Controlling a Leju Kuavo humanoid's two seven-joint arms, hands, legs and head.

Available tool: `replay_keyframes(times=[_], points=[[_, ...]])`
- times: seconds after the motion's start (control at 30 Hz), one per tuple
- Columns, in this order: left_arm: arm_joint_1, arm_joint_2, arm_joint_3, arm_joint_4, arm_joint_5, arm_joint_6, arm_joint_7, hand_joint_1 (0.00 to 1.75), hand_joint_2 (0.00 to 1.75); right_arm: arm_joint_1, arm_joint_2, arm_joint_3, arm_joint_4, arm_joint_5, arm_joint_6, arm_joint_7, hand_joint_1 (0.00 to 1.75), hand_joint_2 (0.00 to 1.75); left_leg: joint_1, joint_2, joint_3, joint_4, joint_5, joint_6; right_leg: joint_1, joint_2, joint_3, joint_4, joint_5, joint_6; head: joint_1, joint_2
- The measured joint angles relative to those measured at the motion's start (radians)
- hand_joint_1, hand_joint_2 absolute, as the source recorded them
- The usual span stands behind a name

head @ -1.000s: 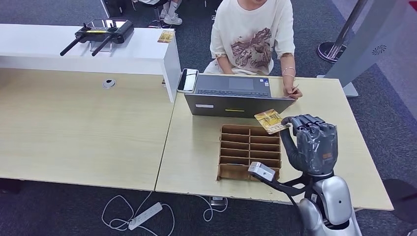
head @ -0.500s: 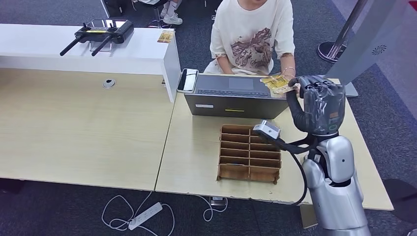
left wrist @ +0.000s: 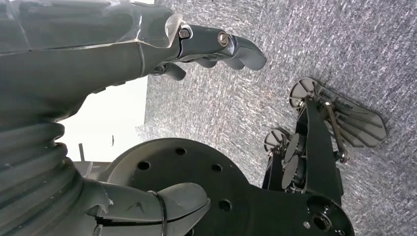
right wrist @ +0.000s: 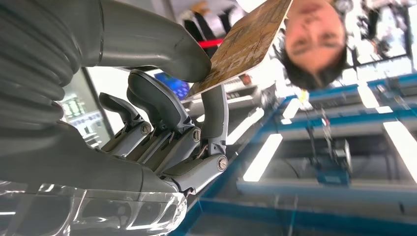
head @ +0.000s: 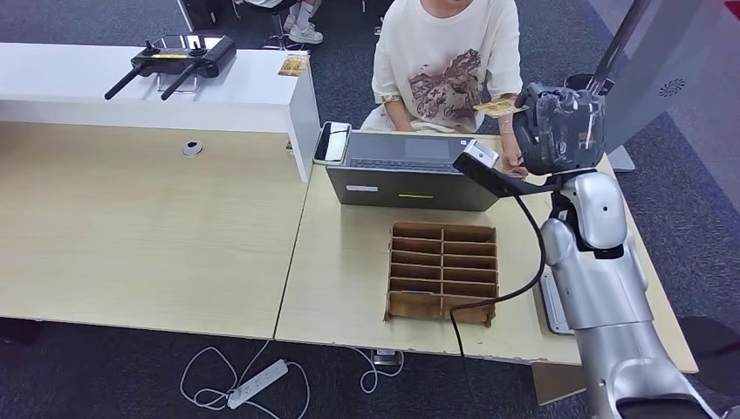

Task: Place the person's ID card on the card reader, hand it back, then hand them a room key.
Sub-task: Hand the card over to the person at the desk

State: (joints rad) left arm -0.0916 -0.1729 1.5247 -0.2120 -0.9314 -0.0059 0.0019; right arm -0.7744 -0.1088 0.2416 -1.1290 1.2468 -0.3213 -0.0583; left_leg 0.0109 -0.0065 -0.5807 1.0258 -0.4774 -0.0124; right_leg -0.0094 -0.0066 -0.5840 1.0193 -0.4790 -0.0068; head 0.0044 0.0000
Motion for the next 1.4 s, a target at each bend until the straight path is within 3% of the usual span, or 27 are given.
replay_keyframes(times=[0.3, 0.63, 0.93, 1.4], points=[[0.002, 0.012, -0.003, 0.000, -0.007, -0.014, 0.000, 0.00, 1.75, -0.201, -0.001, 0.023, 0.284, 0.009, 0.113, 0.006, 1.75, 1.75, 0.000, 0.000, 0.000, 0.000, 0.000, 0.000, 0.000, 0.000, 0.000, 0.000, 0.000, 0.000, 0.000, 0.000], [0.002, 0.016, -0.003, 0.000, 0.006, -0.013, 0.000, 0.00, 1.75, -0.370, 0.060, 0.042, 0.521, -0.037, 0.224, 0.004, 1.75, 1.75, 0.000, 0.000, 0.000, 0.000, 0.001, 0.000, 0.000, 0.000, 0.000, 0.000, 0.000, 0.000, 0.000, 0.000], [0.003, 0.018, -0.003, 0.000, 0.007, -0.015, -0.001, 0.00, 1.75, -0.438, 0.080, 0.027, 0.633, -0.120, 0.300, 0.007, 1.75, 1.75, 0.000, 0.000, 0.000, 0.000, 0.001, 0.000, 0.000, 0.000, 0.000, 0.000, 0.000, 0.000, 0.000, 0.000], [0.004, 0.026, -0.003, 0.000, 0.019, -0.025, -0.014, 0.00, 1.75, -0.480, 0.085, 0.020, 0.725, -0.122, 0.317, 0.039, 1.75, 1.75, 0.000, 0.000, 0.000, 0.000, 0.001, 0.000, 0.000, 0.000, 0.000, 0.000, 0.000, 0.000, 0.000, 0.000]])
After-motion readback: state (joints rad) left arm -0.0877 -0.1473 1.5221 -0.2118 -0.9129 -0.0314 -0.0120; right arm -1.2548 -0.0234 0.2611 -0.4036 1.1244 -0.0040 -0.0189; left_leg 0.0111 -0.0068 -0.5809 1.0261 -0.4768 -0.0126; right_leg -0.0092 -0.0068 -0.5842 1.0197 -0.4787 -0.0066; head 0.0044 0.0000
